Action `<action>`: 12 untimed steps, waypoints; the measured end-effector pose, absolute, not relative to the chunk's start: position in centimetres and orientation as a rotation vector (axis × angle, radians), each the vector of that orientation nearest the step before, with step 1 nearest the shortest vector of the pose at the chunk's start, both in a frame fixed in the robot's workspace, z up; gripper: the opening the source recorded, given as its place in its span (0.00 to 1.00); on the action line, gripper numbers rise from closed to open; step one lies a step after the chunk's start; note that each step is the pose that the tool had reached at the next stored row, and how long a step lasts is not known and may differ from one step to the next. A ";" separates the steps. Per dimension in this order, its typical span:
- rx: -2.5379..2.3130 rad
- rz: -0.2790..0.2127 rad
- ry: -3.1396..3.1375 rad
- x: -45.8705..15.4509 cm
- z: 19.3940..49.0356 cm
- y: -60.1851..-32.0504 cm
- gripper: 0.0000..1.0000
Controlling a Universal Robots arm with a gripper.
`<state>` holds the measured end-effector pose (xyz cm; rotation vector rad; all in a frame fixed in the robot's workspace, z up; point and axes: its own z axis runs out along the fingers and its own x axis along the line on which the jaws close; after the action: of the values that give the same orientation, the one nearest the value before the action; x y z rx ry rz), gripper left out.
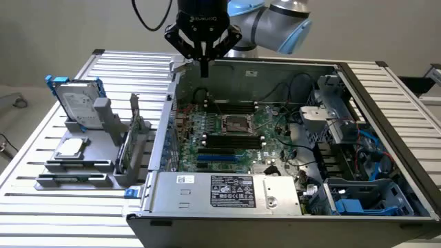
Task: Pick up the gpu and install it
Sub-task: 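Reach for the gpu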
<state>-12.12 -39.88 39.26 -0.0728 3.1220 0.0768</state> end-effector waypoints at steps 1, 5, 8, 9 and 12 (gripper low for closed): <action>-0.075 0.077 3.122 -12.1 39.3 -39.9 0.11; -0.084 0.077 3.122 -12.1 39.3 -39.9 0.11; -0.091 0.077 3.122 -12.1 39.3 -39.9 0.11; -0.093 0.077 3.122 -12.1 39.3 -39.9 0.11; -0.100 0.077 3.122 -12.1 39.3 -39.9 0.11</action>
<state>-12.12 -39.88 39.26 -0.0998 3.1216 0.0770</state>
